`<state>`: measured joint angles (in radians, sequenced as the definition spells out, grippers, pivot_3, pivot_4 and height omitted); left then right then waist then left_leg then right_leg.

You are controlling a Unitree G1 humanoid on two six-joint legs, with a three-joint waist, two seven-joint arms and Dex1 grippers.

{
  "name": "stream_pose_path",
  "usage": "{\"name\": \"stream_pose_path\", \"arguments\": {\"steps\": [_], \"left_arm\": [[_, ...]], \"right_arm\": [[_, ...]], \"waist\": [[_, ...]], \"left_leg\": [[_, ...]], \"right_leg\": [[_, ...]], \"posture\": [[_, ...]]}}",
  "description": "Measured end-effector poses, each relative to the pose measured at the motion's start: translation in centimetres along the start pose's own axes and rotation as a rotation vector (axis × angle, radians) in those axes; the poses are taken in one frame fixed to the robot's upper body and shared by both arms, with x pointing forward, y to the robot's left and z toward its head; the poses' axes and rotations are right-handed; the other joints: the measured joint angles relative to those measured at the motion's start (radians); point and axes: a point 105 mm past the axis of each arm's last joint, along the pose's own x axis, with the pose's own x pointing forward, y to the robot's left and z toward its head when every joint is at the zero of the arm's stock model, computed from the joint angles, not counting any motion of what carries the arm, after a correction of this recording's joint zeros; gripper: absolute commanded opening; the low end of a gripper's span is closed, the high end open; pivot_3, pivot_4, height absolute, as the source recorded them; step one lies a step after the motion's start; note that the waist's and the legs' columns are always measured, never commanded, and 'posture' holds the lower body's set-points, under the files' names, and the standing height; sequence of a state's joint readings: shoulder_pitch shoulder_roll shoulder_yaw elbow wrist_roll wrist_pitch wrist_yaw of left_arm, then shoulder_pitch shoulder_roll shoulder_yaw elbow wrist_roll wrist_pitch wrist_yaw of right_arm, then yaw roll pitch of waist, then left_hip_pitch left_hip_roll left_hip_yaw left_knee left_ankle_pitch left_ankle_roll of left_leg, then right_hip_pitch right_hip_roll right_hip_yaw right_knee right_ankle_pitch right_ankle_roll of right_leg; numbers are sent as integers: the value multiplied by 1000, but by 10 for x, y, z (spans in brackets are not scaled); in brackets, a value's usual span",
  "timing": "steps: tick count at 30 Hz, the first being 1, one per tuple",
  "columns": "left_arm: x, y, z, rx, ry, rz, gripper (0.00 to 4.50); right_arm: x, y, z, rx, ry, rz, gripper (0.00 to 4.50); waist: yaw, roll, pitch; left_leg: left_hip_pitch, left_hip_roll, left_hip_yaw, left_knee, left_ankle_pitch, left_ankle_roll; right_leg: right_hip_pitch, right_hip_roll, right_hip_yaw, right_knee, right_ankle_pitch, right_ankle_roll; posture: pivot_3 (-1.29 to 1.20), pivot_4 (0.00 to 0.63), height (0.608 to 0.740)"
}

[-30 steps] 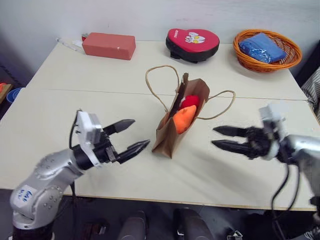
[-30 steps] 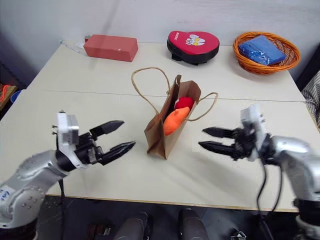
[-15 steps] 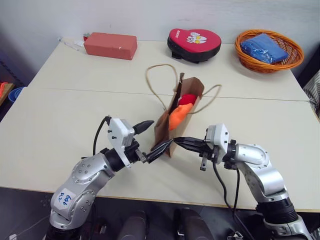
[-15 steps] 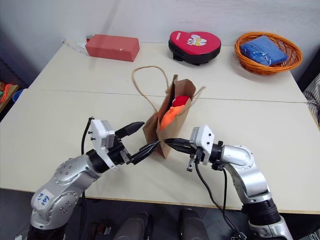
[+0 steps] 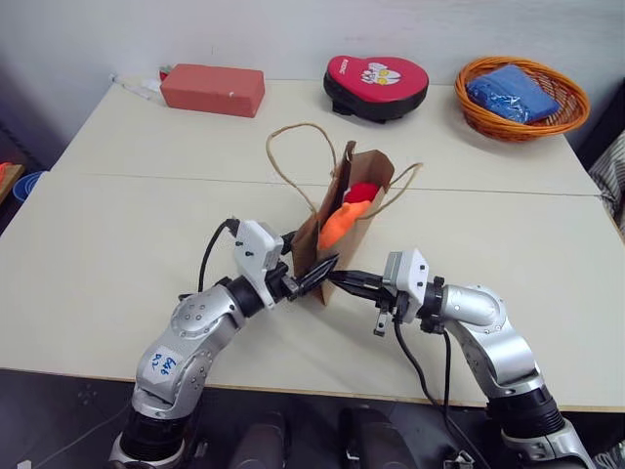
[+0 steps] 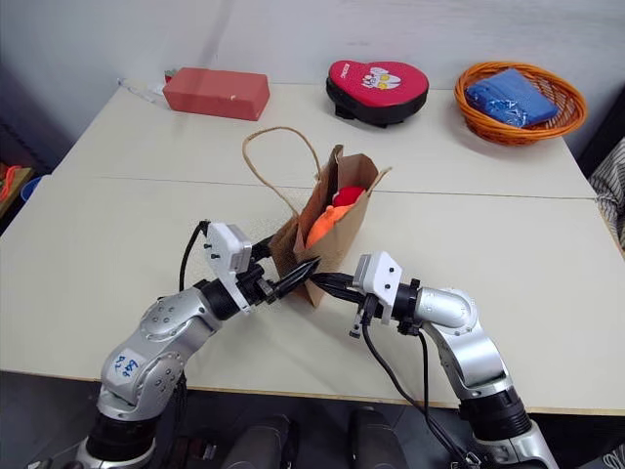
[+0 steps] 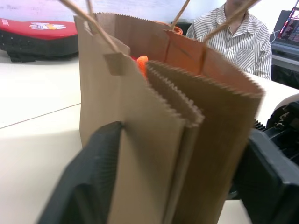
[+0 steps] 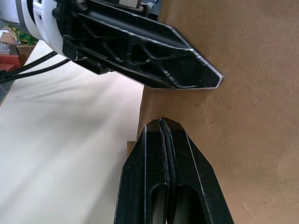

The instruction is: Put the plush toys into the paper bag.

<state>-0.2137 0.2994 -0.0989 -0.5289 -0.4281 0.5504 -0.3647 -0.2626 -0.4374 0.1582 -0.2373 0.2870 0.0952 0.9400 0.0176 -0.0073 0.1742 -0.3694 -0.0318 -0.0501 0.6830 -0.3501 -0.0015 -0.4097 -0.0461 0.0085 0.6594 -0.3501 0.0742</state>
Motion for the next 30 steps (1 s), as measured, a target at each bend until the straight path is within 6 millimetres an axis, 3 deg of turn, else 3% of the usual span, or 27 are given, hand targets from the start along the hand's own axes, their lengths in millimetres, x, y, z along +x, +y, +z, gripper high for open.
{"name": "stream_pose_path", "arguments": {"steps": [7, 11, 16, 19, 22, 26, 30], "left_arm": [[-13, -1, 2, 38, 24, -131, 20], [-38, 8, 7, 41, 65, -292, 20], [-61, 38, 15, 56, 138, -442, 20], [-58, 48, 29, 95, 110, -531, 20], [-46, 39, 34, 151, 57, -726, 20], [-31, 33, 24, 150, 45, -881, 20], [-21, 45, 10, 141, 85, -860, 20]], "right_arm": [[-13, 2, -9, 11, 45, -4, 0], [-38, -3, -16, 23, 90, -51, 0], [-85, -8, -11, -6, 140, -119, 0], [-116, -8, -1, -37, 157, -139, 0], [-143, -5, 7, -60, 191, -135, 0], [-169, -12, 12, -90, 215, -224, 0], [-190, -11, 8, -85, 260, -273, 0]], "waist": [[1, 0, 0], [1, 0, 0], [9, 1, 1], [10, 1, 1], [7, 1, 1], [2, 1, 1], [-6, 1, 1]], "left_leg": [[0, 0, 0, 0, 0, 0], [0, 0, 0, 0, 0, 0], [0, 0, -1, 0, 0, 0], [0, -1, -2, 0, 0, 1], [0, -1, -1, 0, -1, 1], [1, -1, 1, 0, 0, 1], [1, 0, 2, 1, 0, 2]], "right_leg": [[0, 0, 0, 0, 0, 0], [0, 0, 0, -1, 0, 0], [1, -1, -1, -1, 0, 0], [3, -1, -2, -3, 0, 0], [3, -1, -2, -3, 0, 0], [3, 1, -1, 0, 0, 0], [2, 1, 1, 2, 0, 0]], "posture": [[0, 150, 740], [0, 150, 740], [0, 150, 740], [0, 150, 740], [0, 150, 740], [0, 150, 740], [0, 150, 740]]}}
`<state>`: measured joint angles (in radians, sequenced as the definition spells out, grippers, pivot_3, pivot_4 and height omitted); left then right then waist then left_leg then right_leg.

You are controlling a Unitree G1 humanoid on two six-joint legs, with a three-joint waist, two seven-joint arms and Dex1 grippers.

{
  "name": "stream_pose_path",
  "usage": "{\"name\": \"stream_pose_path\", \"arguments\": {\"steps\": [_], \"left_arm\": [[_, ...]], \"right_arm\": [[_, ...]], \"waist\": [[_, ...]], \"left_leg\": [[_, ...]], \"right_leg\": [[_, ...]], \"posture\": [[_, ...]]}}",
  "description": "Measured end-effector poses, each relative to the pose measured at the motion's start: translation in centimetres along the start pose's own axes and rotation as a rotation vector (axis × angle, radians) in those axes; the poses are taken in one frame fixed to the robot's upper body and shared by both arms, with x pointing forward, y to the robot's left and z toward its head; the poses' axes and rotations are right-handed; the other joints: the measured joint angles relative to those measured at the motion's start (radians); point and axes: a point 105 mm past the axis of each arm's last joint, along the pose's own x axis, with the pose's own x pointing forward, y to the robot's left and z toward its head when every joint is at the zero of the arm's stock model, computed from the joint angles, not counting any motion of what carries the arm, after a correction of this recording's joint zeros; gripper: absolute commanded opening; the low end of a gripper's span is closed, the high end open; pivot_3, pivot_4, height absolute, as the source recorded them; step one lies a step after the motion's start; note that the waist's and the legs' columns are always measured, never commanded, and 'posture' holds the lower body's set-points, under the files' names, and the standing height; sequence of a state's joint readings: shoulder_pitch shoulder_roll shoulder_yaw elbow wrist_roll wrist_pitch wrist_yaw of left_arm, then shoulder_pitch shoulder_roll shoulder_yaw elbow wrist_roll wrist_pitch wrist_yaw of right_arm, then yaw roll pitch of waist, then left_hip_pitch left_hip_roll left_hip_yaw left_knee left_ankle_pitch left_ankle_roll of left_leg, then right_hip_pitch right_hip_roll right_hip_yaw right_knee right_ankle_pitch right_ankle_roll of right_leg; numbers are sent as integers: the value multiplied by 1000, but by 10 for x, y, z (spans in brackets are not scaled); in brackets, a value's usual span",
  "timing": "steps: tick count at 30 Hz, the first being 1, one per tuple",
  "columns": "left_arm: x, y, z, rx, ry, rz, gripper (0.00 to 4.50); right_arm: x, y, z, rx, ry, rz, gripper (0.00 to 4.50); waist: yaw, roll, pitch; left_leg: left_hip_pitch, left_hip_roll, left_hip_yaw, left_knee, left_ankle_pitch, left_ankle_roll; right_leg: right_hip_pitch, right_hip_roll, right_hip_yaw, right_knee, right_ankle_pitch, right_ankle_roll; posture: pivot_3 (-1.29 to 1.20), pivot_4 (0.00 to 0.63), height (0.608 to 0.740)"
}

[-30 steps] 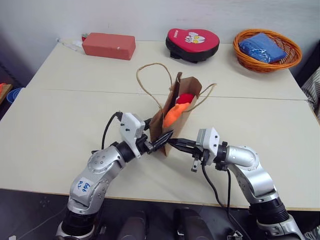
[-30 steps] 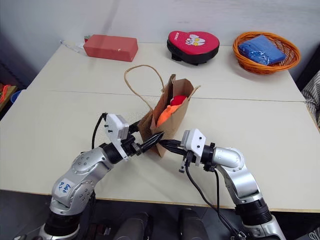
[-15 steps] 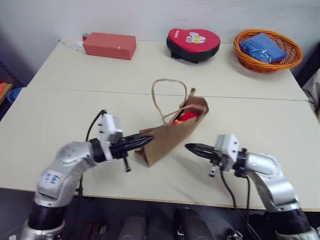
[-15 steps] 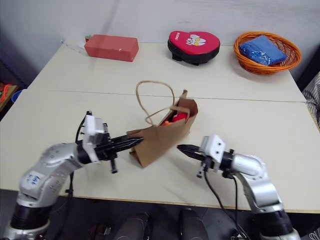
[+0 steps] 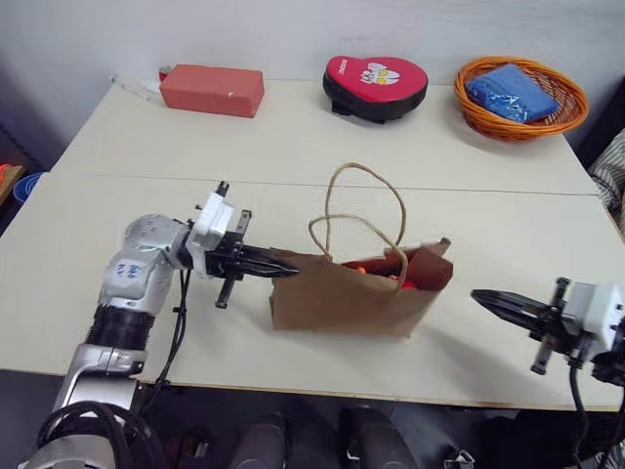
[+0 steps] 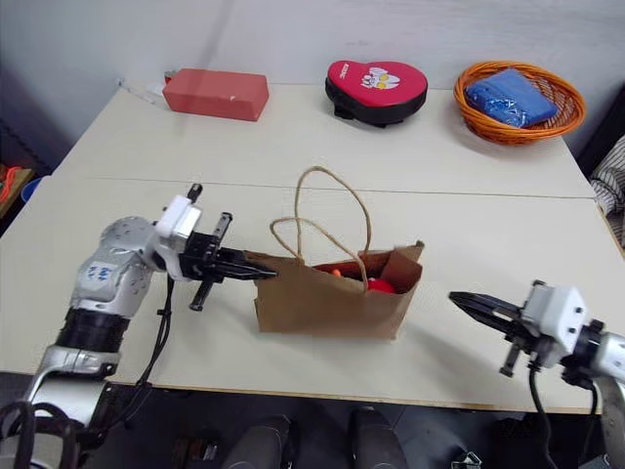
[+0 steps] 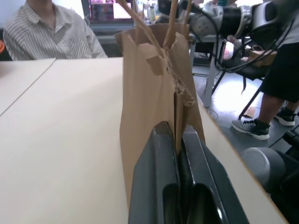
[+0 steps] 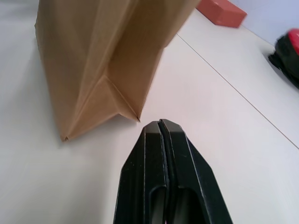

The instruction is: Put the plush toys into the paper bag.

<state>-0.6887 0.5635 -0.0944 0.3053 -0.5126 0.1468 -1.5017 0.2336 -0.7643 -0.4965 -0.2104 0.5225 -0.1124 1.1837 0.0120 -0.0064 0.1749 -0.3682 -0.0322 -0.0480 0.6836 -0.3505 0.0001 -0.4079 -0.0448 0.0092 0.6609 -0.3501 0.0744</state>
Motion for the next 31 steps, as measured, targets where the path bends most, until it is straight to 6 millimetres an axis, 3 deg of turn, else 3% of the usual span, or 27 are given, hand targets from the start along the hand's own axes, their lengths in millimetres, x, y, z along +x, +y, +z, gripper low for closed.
{"name": "stream_pose_path", "arguments": {"steps": [4, 9, 12, 16, 18, 20, 23, 25, 28, 31], "left_arm": [[-7, 14, -10, 15, 35, 52, 20], [-6, 12, -9, 35, 36, 46, 20], [-7, 5, -9, 11, 47, 36, 576], [-12, -5, -12, -44, 81, 34, 1773], [-22, -8, -9, -42, 115, 64, 2377], [-48, -12, -4, -29, 165, 166, 2950], [-82, -22, -4, -21, 216, 306, 3922], [-106, -37, -14, -37, 264, 406, 4476], [-132, -52, -26, -32, 333, 532, 4500], [-151, -62, -26, 25, 395, 624, 4500]], "right_arm": [[-4, 1, -2, 7, 12, -13, 0], [0, 0, 2, -8, -2, -21, 0], [5, 2, 2, -7, -15, -9, 0], [8, -3, 5, -24, -32, -10, 0], [6, -4, 4, 6, -28, 7, 364], [0, -8, 6, 32, 0, 44, 809], [-8, -12, 11, 28, 22, 81, 1863], [-13, -12, 9, 18, 39, 115, 2498], [-22, -18, 5, -9, 43, 108, 3483], [-32, -23, 3, -66, 63, 106, 4454]], "waist": [[0, 0, 0], [4, 0, 0], [2, 0, 0], [2, 0, 0], [2, 0, 0], [-7, 1, 0], [-10, 1, 0], [-15, 1, 0], [-10, 1, 0], [2, 1, 0]], "left_leg": [[0, 0, 0, 1, 0, 0], [0, 0, -1, 1, 0, 0], [0, 0, -1, 1, 0, 0], [0, 0, -1, 1, 0, 0], [-1, 0, -1, 1, 0, 0], [0, 1, -1, 1, 0, 0], [0, 1, -1, 0, 0, 0], [0, 1, -1, -1, 0, 0], [0, 1, -1, 0, 0, 1], [0, 1, -1, 0, -1, 2]], "right_leg": [[0, 0, 0, 0, 0, 0], [0, -1, 0, 0, 0, 0], [0, -1, 0, 0, 0, 0], [0, -1, 0, 0, 0, 0], [-1, -1, 0, 0, 0, 0], [-1, -1, 1, 0, 0, 0], [0, -1, 0, 0, 0, 0], [-1, -1, 1, -1, 0, 0], [0, -2, 0, -1, 0, 0], [1, -3, 0, -2, 0, 0]], "posture": [[0, 150, 740], [0, 150, 740], [0, 150, 740], [0, 150, 740], [0, 150, 740], [0, 150, 740], [0, 150, 740], [0, 150, 740], [0, 150, 740], [0, 150, 740]]}}
